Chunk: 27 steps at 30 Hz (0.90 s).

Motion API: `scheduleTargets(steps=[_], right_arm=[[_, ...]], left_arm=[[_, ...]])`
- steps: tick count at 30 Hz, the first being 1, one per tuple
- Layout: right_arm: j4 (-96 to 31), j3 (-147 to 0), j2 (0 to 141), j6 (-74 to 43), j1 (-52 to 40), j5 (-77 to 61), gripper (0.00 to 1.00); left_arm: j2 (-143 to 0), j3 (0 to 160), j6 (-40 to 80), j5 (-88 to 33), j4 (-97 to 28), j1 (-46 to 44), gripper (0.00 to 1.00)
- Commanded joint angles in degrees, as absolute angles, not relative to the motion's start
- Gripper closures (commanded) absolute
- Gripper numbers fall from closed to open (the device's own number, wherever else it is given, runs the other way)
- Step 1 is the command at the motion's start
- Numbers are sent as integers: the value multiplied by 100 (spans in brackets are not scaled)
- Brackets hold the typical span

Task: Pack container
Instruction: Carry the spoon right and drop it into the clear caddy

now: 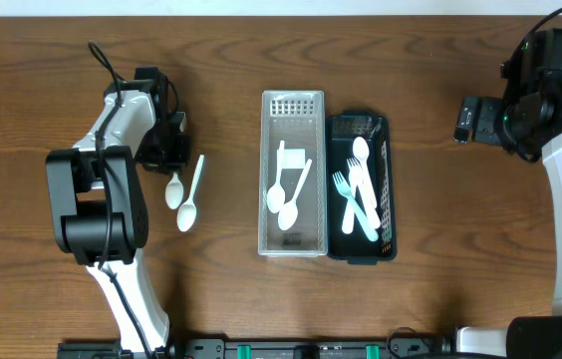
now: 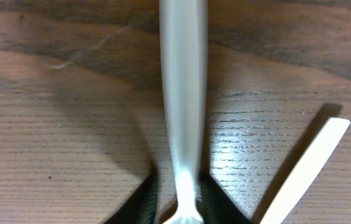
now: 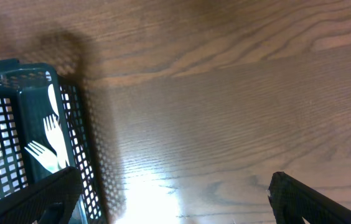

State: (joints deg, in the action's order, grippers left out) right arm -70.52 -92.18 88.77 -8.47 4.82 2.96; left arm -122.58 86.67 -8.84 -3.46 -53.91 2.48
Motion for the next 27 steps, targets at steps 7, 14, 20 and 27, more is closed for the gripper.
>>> scheduleTargets(steps=[7, 14, 20, 27], right_arm=[[-7052, -9205, 8921, -784, 523, 276, 1], [-7052, -9205, 8921, -784, 523, 276, 1], [-7050, -9205, 8921, -784, 523, 276, 1], [-7050, -9205, 8921, -784, 523, 276, 1]], left_arm=[[-12387, 8562, -871, -342, -5380, 244, 94], [-12184, 8956, -692, -342, -5749, 224, 94], [-11115, 9498, -528, -408, -6370, -217, 94], [-9891, 9548, 82, -408, -6425, -1570, 94]])
